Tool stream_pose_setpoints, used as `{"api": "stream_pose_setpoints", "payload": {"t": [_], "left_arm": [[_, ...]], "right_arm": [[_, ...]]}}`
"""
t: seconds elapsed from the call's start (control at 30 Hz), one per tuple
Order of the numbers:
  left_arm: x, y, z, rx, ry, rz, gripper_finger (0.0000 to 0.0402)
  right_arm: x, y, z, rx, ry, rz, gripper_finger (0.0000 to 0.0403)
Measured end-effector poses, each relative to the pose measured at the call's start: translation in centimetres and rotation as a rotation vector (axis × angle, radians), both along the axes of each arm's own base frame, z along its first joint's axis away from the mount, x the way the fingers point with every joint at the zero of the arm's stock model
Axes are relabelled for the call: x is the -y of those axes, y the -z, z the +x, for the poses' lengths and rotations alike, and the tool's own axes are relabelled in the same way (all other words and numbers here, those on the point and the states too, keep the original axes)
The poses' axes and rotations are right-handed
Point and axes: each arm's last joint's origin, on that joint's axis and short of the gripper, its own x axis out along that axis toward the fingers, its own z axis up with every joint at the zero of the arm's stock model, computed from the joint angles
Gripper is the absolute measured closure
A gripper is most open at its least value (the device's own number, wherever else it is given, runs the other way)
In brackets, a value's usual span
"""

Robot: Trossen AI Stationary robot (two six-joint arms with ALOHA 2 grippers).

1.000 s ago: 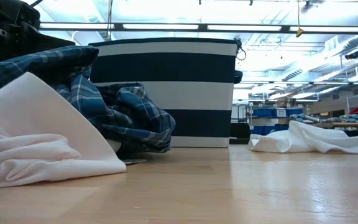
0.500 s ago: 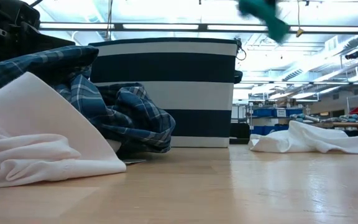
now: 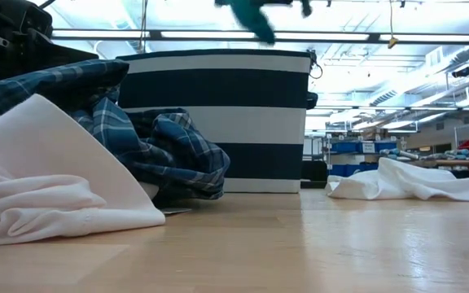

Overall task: Sort clothes
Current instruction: Put the blue sock into the blue laundry bin, then put the blue pajama into the blue laundry bin

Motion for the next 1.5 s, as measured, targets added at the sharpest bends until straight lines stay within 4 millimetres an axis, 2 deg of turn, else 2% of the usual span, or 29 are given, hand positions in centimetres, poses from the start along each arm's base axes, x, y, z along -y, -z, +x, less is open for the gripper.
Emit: {"api": "stream_pose_setpoints", "payload": {"t": [0.13, 0.3, 0.47, 0.6, 0.9, 1.07, 1.2, 1.27, 1.5], "left_arm": [[0.0, 0.0, 0.0, 0.0, 0.0, 0.0, 0.027], [0.0, 0.0, 0.0, 0.0, 0.0, 0.0, 0.027], [0.0, 0.0, 0.0, -0.001, 0.0, 0.0, 0.027], [0.0, 0.0, 0.0, 0.0, 0.0, 0.0, 0.027], [0.0, 0.0, 0.0, 0.004, 0.0, 0.0, 0.027], [0.0, -0.3, 0.0, 0.035, 0.001, -0.024, 0.027], [-0.3, -0.7, -0.1, 0.083, -0.067, -0.177, 0.027], [-0.3, -1.1, -0.2, 0.068, -0.087, -0.2, 0.027], [-0.4, -4.5, -0.8, -0.02, -0.122, -0.244, 0.027]], "right_arm": [[3.1, 2.3, 2.4, 0.005, 0.043, 0.048, 0.0401], [6.0, 5.0, 4.2, -0.013, 0.121, 0.11, 0.0394], [6.9, 6.5, 5.0, -0.034, 0.142, 0.136, 0.0369], [6.9, 6.5, 5.0, -0.037, 0.122, 0.14, 0.0331], [5.5, 4.1, 3.4, 0.012, 0.092, 0.127, 0.0243], [4.0, 1.5, 1.1, 0.028, 0.063, 0.11, 0.0215], [2.3, 0.5, -1.4, -0.051, 0.037, 0.134, 0.021], [1.5, 0.1, -2.9, -0.087, 0.04, 0.175, 0.0212], [-2.7, -0.1, -6.8, -0.212, 0.06, 0.257, 0.0226]]}}
